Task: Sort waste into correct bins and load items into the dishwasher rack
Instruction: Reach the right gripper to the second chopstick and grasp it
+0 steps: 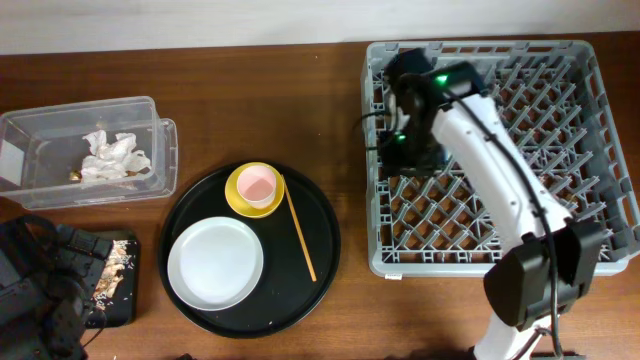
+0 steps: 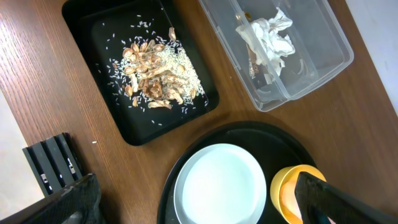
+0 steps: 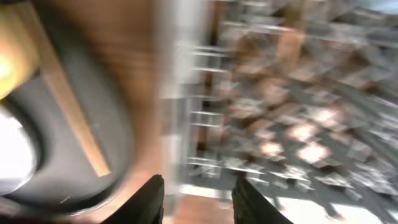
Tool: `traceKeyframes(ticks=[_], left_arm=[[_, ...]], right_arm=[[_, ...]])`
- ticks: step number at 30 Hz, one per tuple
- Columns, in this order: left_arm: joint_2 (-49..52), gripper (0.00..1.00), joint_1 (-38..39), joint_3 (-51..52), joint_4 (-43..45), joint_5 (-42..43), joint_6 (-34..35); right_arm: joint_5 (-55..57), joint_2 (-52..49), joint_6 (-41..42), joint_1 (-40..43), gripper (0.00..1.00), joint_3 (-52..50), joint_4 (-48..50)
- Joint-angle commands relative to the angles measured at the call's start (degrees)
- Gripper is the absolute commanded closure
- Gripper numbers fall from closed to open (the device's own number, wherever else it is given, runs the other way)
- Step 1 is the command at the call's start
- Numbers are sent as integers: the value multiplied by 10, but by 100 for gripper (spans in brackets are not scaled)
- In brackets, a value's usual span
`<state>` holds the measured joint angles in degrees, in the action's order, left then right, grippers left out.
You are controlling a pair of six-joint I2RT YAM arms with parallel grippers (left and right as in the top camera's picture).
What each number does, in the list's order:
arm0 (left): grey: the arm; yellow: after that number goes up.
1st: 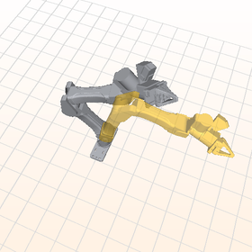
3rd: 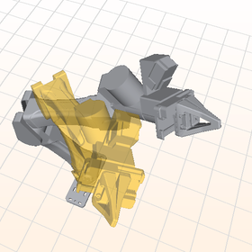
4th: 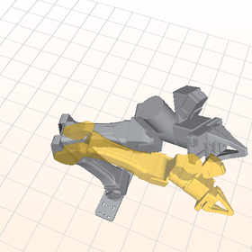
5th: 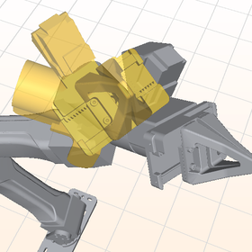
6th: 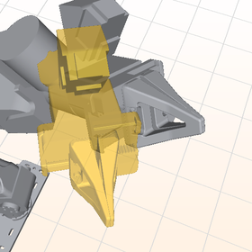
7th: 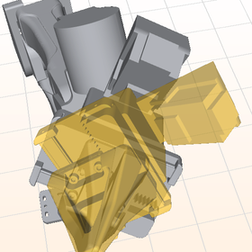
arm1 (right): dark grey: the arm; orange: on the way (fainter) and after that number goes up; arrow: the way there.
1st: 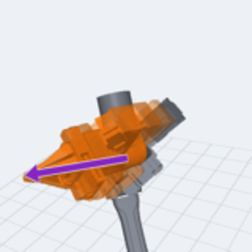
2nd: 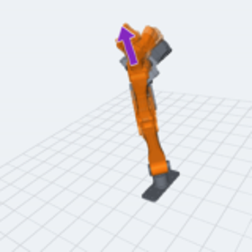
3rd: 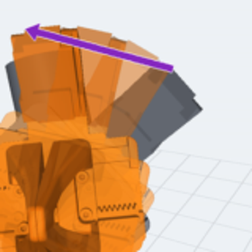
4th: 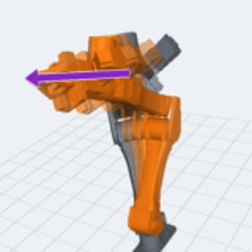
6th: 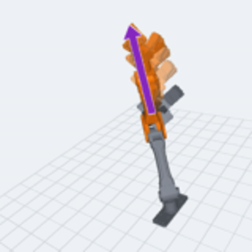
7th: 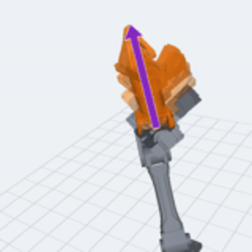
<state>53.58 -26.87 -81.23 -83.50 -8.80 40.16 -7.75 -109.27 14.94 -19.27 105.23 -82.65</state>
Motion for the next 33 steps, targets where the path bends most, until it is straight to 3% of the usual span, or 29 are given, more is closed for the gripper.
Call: traceKeyframes(ticks=[1, 7, 10, 13, 19, 24, 33], left_arm=[[-1, 0, -3, -5, 0, 0, 3], [-1, 1, -3, -5, 0, 0, 3], [-1, 1, -3, -5, 0, 0, 3], [-1, 1, -3, -5, 0, 0, 3], [-1, 0, -3, -5, 0, 0, 3], [-1, 1, -3, -5, 0, 0, 3], [-1, 0, -3, -5, 0, 0, 3]], right_arm=[[-81, -2, -38, -77, 62, 8, 29], [-68, -15, -35, -210, 62, -10, 68], [35, -15, 32, -265, 58, -54, 85], [59, -15, 81, -279, 58, -104, 148], [46, -15, 81, -280, 66, -259, 376], [46, -15, 81, -292, 70, -348, 485], [129, -37, 111, -331, 75, -358, 514]])
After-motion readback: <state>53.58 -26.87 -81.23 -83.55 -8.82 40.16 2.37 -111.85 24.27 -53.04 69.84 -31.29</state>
